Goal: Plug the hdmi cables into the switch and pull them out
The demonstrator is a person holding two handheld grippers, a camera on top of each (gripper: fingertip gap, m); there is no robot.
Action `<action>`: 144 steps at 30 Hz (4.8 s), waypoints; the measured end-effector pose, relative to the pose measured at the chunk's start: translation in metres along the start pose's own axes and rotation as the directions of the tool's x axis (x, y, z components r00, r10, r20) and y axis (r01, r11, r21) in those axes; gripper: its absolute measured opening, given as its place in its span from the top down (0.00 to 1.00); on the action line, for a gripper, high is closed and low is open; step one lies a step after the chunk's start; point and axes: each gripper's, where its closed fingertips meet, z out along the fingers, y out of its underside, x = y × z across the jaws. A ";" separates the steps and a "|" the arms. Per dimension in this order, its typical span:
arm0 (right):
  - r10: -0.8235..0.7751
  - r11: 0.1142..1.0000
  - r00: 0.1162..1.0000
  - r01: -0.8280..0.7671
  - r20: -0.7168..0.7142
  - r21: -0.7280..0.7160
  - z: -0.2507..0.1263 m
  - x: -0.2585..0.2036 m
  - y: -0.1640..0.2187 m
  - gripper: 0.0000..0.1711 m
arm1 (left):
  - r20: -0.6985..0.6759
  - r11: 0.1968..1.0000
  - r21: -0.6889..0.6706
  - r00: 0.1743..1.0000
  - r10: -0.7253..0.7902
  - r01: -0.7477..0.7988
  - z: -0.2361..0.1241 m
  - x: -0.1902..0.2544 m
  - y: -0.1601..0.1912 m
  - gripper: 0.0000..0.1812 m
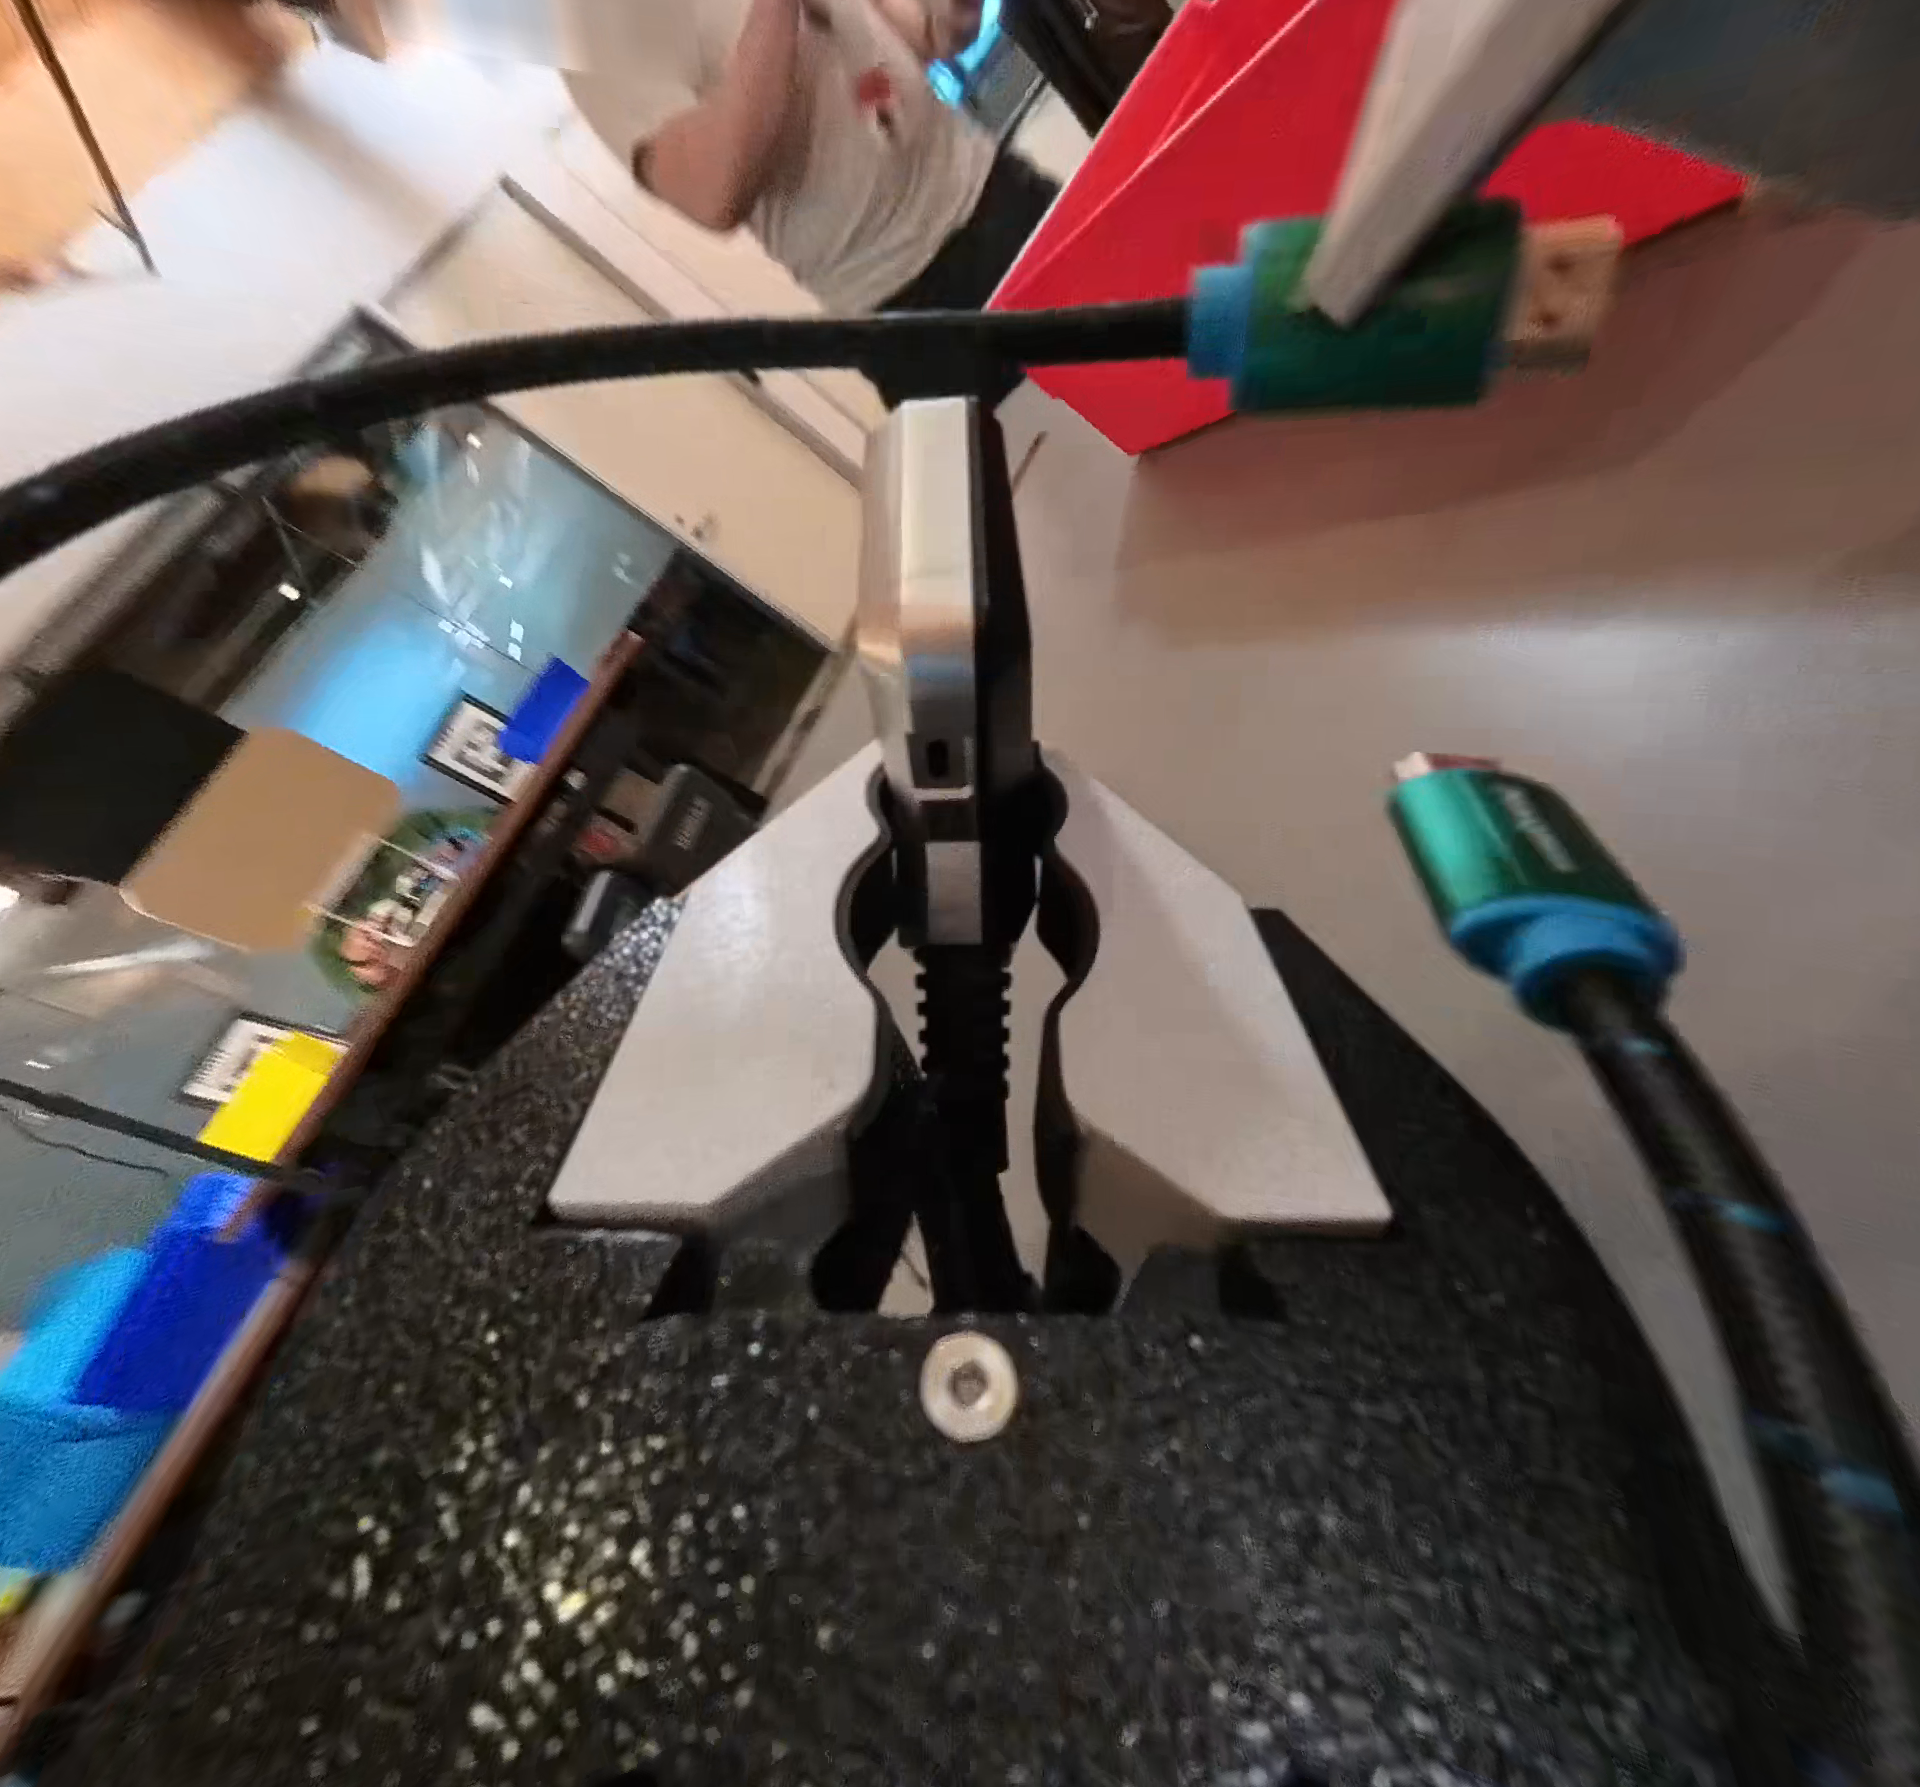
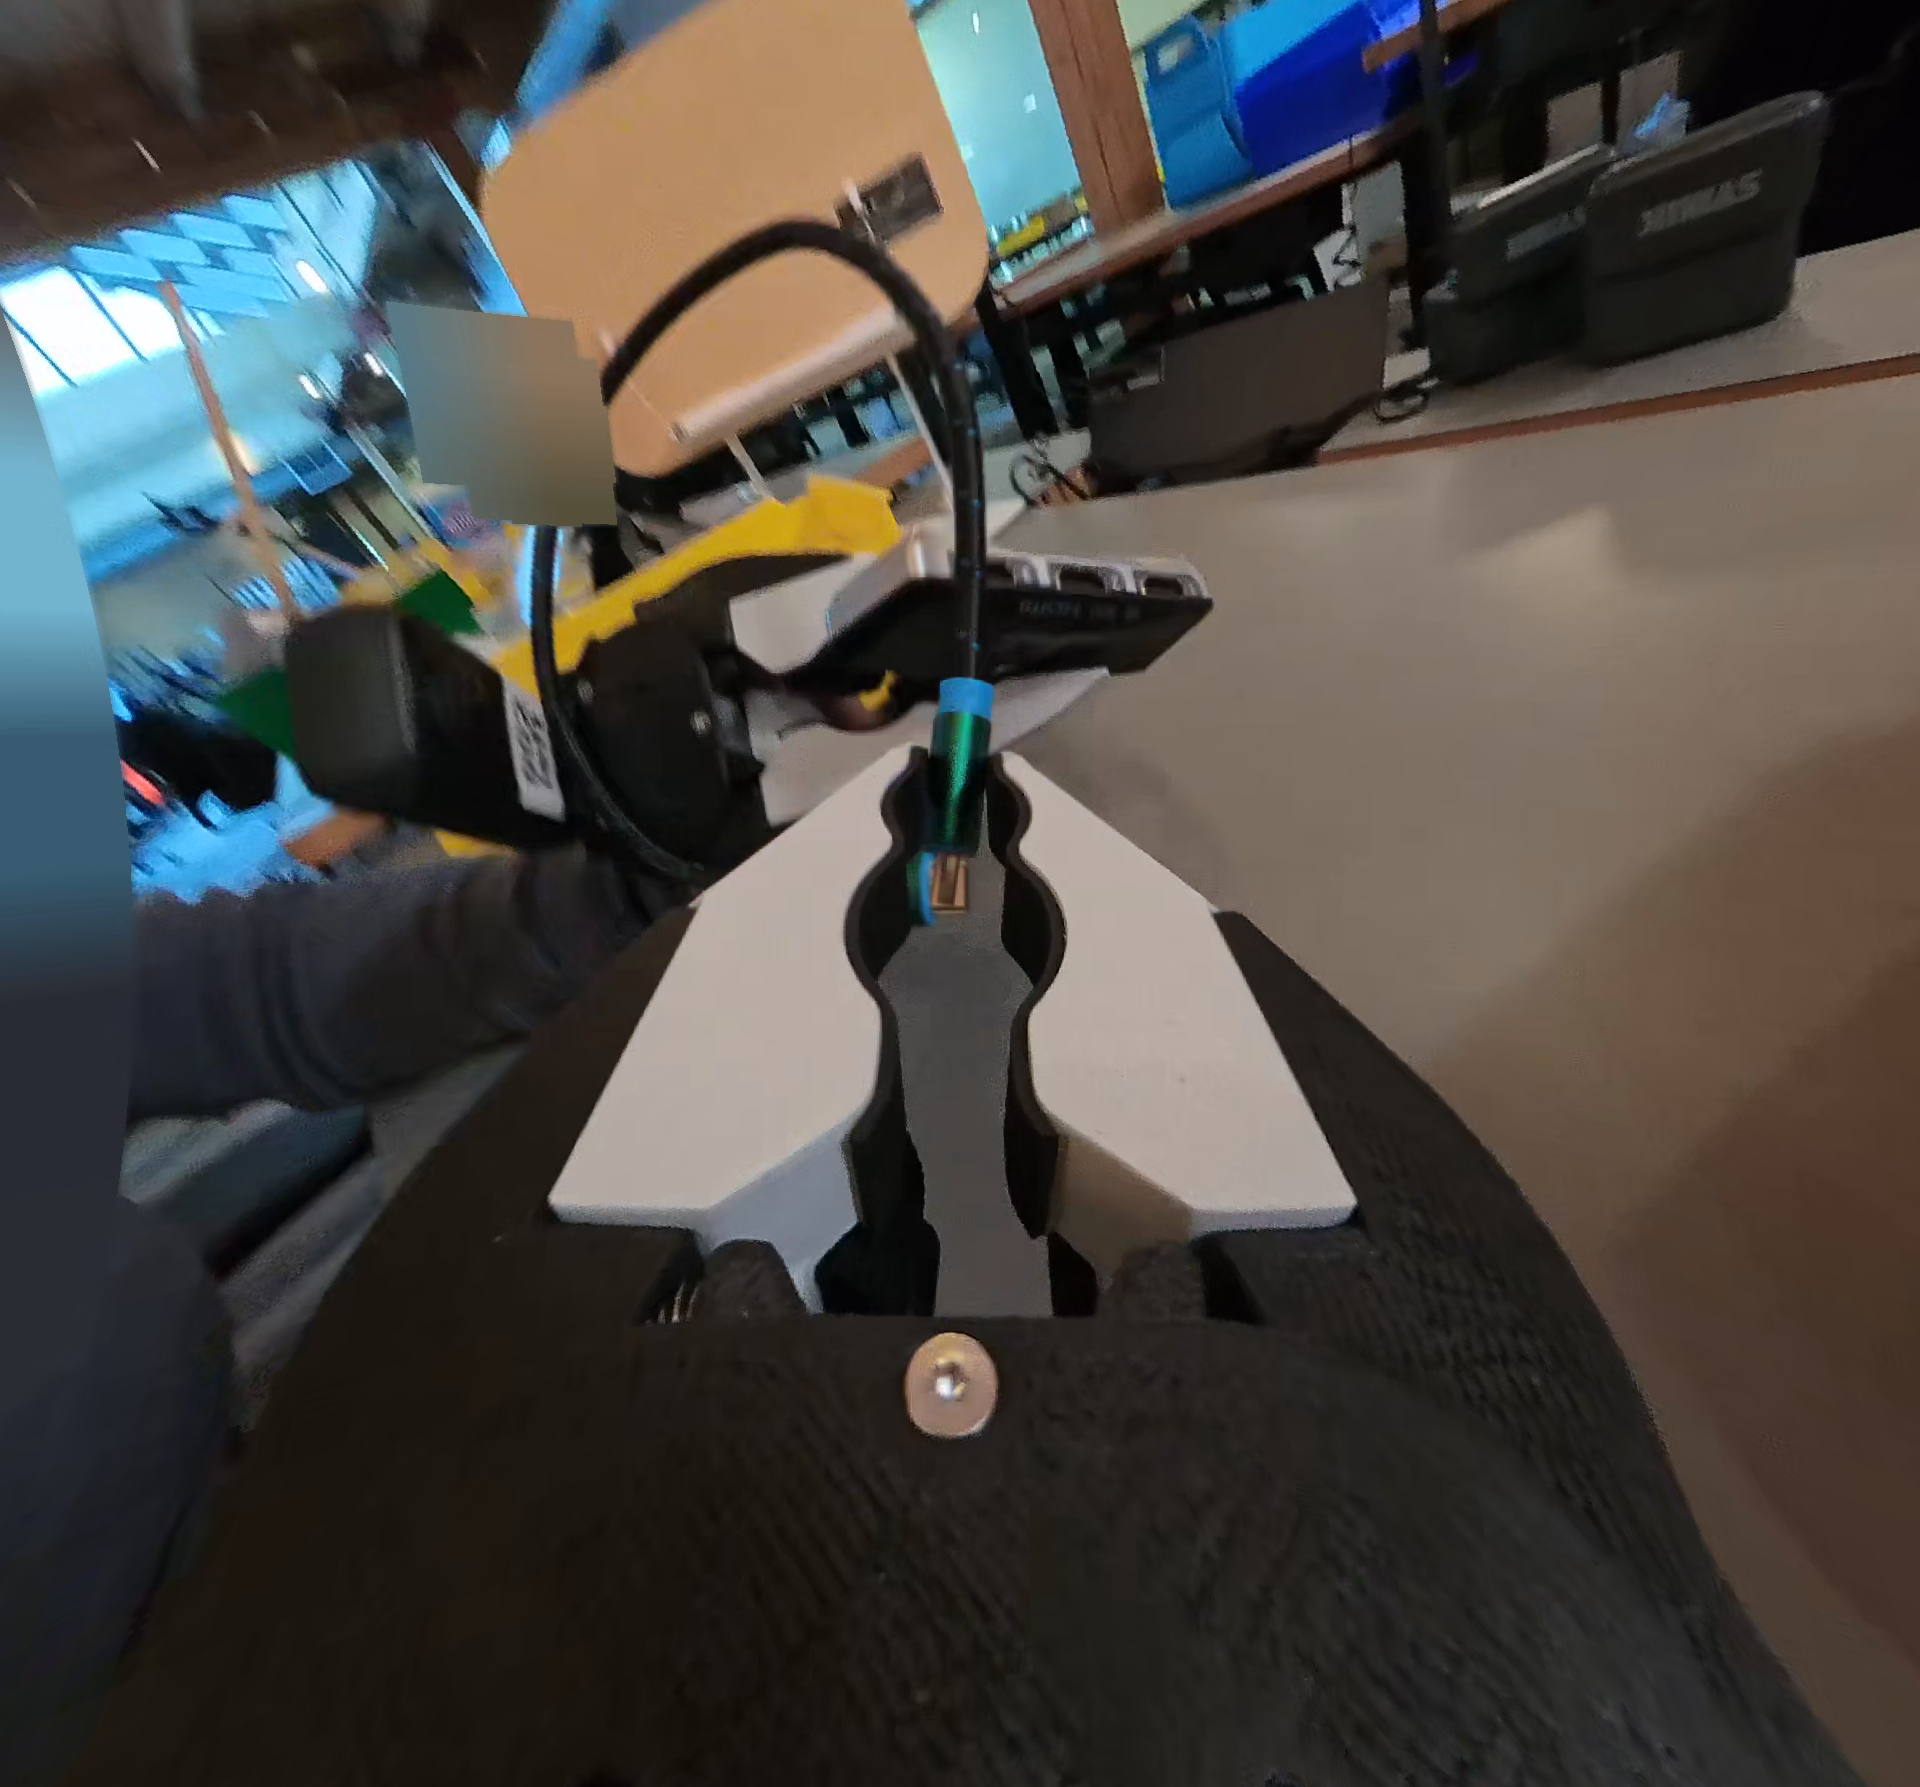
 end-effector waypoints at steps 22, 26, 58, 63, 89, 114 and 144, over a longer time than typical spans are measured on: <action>0.063 0.858 0.996 -0.019 0.069 -0.514 0.018 0.009 0.091 0.93 | -0.305 1.000 -0.007 0.952 -0.024 0.023 0.003 0.053 0.005 0.89; 0.093 0.841 0.994 -0.049 0.053 -0.539 0.023 0.010 0.096 0.92 | -0.331 1.000 0.007 0.943 -0.019 0.023 0.001 0.057 0.002 0.89; 0.193 0.888 0.964 -0.093 0.182 -0.451 0.025 -0.012 0.078 1.00 | -0.311 0.977 0.145 0.945 -0.102 0.154 -0.008 0.040 -0.025 0.89; 0.062 0.969 0.986 -0.022 0.158 -0.244 0.005 -0.006 0.027 1.00 | -0.168 0.986 0.116 0.981 -0.098 0.119 -0.005 0.017 -0.017 0.89; -0.356 0.780 0.912 0.170 -0.203 -0.603 -0.033 0.061 0.054 1.00 | -0.265 0.899 -0.384 0.958 0.109 -0.209 0.014 0.027 0.075 0.87; -0.885 0.452 0.458 0.888 0.079 -0.086 -0.038 -0.040 -0.005 1.00 | -0.580 0.839 0.086 0.711 -0.397 0.538 -0.095 0.057 -0.126 0.66; -0.575 0.817 0.775 0.529 0.262 0.229 -0.062 -0.094 -0.045 1.00 | -0.546 0.630 -0.131 0.474 -0.691 0.766 -0.058 0.116 -0.132 0.63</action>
